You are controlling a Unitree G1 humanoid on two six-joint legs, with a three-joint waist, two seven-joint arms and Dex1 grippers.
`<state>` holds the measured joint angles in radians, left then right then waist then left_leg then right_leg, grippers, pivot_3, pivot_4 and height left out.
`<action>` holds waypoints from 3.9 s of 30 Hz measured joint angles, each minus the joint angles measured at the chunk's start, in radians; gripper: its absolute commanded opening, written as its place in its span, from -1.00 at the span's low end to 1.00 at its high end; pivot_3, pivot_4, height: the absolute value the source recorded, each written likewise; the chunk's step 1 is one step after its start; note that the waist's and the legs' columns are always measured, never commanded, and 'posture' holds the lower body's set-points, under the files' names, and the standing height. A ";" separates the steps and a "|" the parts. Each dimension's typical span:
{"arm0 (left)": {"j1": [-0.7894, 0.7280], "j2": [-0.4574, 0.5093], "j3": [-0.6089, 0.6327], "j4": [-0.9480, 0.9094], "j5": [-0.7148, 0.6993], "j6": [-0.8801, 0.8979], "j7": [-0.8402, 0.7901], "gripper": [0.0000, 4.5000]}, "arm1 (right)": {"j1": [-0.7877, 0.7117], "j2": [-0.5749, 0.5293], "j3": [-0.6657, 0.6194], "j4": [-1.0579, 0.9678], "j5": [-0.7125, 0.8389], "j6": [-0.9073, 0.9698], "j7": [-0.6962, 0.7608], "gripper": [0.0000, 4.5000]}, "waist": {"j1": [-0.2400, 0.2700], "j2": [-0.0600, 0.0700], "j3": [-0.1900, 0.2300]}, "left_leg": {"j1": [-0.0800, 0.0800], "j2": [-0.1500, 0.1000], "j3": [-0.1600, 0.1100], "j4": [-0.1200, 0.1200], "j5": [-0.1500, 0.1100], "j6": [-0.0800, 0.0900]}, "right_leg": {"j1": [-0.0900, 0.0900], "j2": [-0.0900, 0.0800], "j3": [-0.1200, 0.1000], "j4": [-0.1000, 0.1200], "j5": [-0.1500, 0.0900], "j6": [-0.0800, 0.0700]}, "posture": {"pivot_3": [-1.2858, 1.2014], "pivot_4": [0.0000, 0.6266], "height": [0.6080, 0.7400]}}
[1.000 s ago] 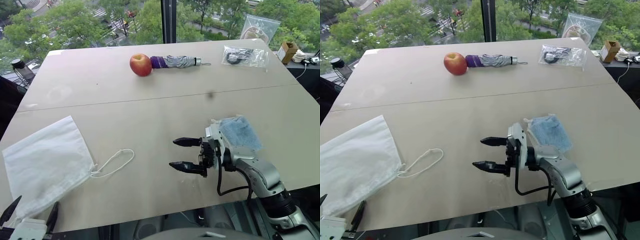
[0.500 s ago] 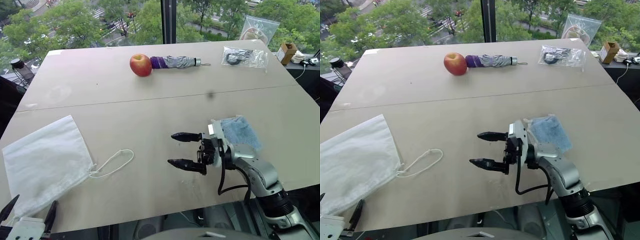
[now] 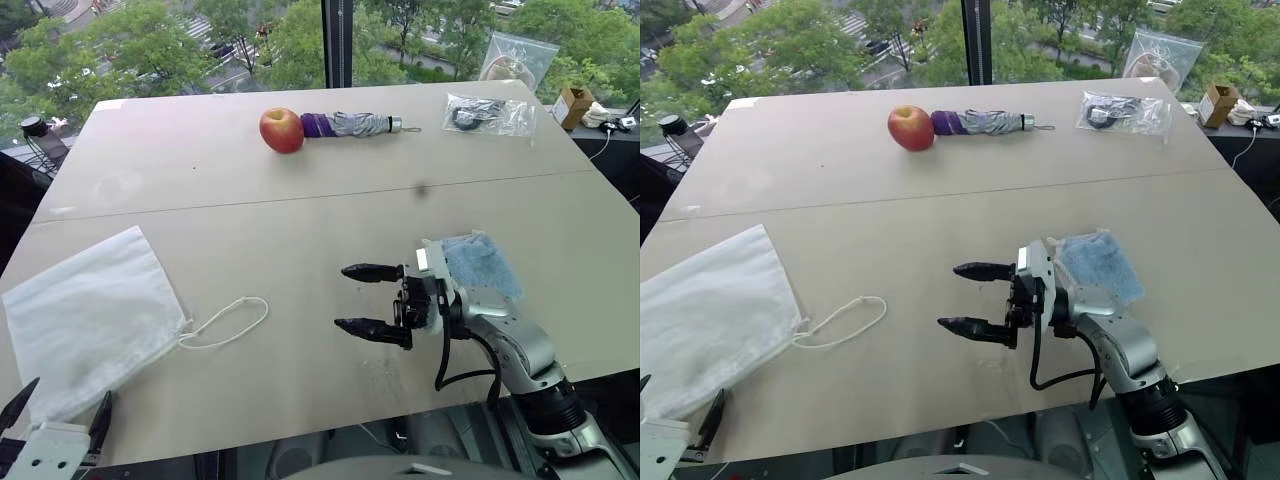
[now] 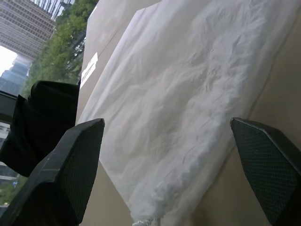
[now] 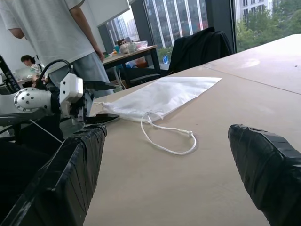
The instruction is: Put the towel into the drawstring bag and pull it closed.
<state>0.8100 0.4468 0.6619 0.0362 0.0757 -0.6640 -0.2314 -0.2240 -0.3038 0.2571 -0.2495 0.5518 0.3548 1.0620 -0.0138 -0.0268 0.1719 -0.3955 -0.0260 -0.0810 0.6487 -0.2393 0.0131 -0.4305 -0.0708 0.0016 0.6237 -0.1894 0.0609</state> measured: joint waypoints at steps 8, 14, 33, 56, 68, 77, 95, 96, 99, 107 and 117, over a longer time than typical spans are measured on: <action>-0.056 0.035 -0.001 0.014 0.000 0.027 -0.003 0.96 | 0.000 0.010 0.000 0.002 -0.004 -0.012 -0.007 0.96 | 0.000 -0.001 0.000 | 0.000 0.000 0.000 0.000 0.000 0.000 | 0.000 0.000 0.000 0.000 0.001 -0.001 | 0.03 -0.52 1.00; -0.096 0.065 -0.004 0.018 0.001 0.050 -0.013 0.96 | 0.002 0.017 0.000 0.004 -0.015 -0.019 -0.021 0.96 | 0.000 -0.001 -0.001 | 0.000 0.000 0.000 0.000 0.000 0.000 | 0.000 0.000 -0.001 0.001 0.001 -0.001 | 0.03 -0.52 1.00; -0.242 0.117 -0.065 -0.171 -0.005 0.283 -0.094 -0.99 | 0.000 0.016 -0.002 0.023 -0.027 -0.035 -0.025 0.96 | 0.002 -0.002 -0.001 | 0.001 0.000 0.001 0.001 0.000 0.000 | 0.001 0.001 -0.001 0.001 0.002 -0.002 | 0.03 -0.52 1.00; -1.326 0.146 -0.656 -0.367 -0.148 1.638 -0.208 -1.00 | -0.064 -0.513 -0.312 0.015 -0.111 0.151 -0.099 0.98 | 0.001 0.001 0.002 | 0.006 -0.004 0.000 -0.002 0.000 -0.003 | 0.008 0.005 -0.002 0.000 0.007 -0.003 | 0.03 -0.52 1.00; -1.331 0.065 -0.674 -0.317 -0.163 1.616 -0.183 -1.00 | 0.071 -0.432 -0.346 0.137 -0.207 0.201 -0.316 0.98 | 0.004 0.002 0.003 | 0.012 -0.004 0.004 0.004 0.001 -0.002 | 0.015 0.005 0.003 0.000 0.005 0.001 | 0.03 -0.52 1.00; -1.324 0.053 -0.676 -0.319 -0.154 1.608 -0.150 -1.00 | 0.027 -0.419 -0.301 0.151 -0.238 0.329 -0.362 0.98 | 0.003 -0.005 -0.001 | 0.016 -0.003 0.003 0.004 0.001 -0.002 | 0.019 0.005 0.003 0.000 0.003 -0.003 | 0.03 -0.52 1.00; -1.297 0.081 -0.683 -0.342 -0.146 1.612 -0.140 -1.00 | -0.023 -0.345 -0.295 0.102 -0.166 0.541 -0.318 -0.67 | -0.010 -0.016 -0.009 | 0.017 0.002 0.000 0.001 0.000 -0.003 | 0.019 0.010 -0.001 0.000 0.003 -0.003 | 0.03 -0.52 1.00; -1.297 0.081 -0.683 -0.342 -0.146 1.612 -0.140 -1.00 | -0.027 -0.335 -0.295 0.102 -0.162 0.541 -0.314 -0.77 | -0.012 -0.016 -0.009 | 0.017 0.003 0.000 0.001 0.000 -0.003 | 0.019 0.011 -0.001 0.000 0.003 -0.003 | 0.03 -0.52 1.00; -1.301 0.081 -0.678 -0.341 -0.162 1.620 -0.155 -1.00 | -0.044 -0.238 -0.314 0.111 -0.104 0.563 -0.308 -0.98 | -0.026 -0.015 -0.008 | 0.016 0.005 -0.002 0.000 0.000 -0.003 | 0.018 0.013 -0.001 0.000 0.004 -0.005 | 0.03 -0.52 1.00; -1.329 0.036 -0.586 -0.340 -0.297 1.709 -0.201 -1.00 | -0.281 0.088 -0.358 0.093 0.015 0.722 -0.562 -0.98 | -0.018 0.002 0.003 | 0.010 0.004 -0.002 0.000 0.001 -0.003 | 0.009 0.015 0.002 0.001 0.010 -0.007 | 0.03 -0.52 1.00; -1.385 0.018 -0.463 -0.273 -0.474 1.863 -0.250 -1.00 | -0.384 0.246 -0.478 0.006 0.409 0.863 -0.618 -0.98 | -0.012 0.003 0.004 | 0.000 0.000 -0.002 0.000 0.001 -0.003 | 0.000 0.011 0.003 0.001 0.010 -0.007 | 0.03 -0.52 1.00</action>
<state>-0.5754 0.4646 0.1984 -0.2371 -0.3980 1.1991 -0.4813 -0.6083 -0.0581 -0.2206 -0.2437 0.9609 1.2176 0.4437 -0.0254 -0.0239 0.1754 -0.3951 -0.0258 -0.0828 0.6487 -0.2387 0.0097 -0.4306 -0.0600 0.0045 0.6245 -0.1790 0.0534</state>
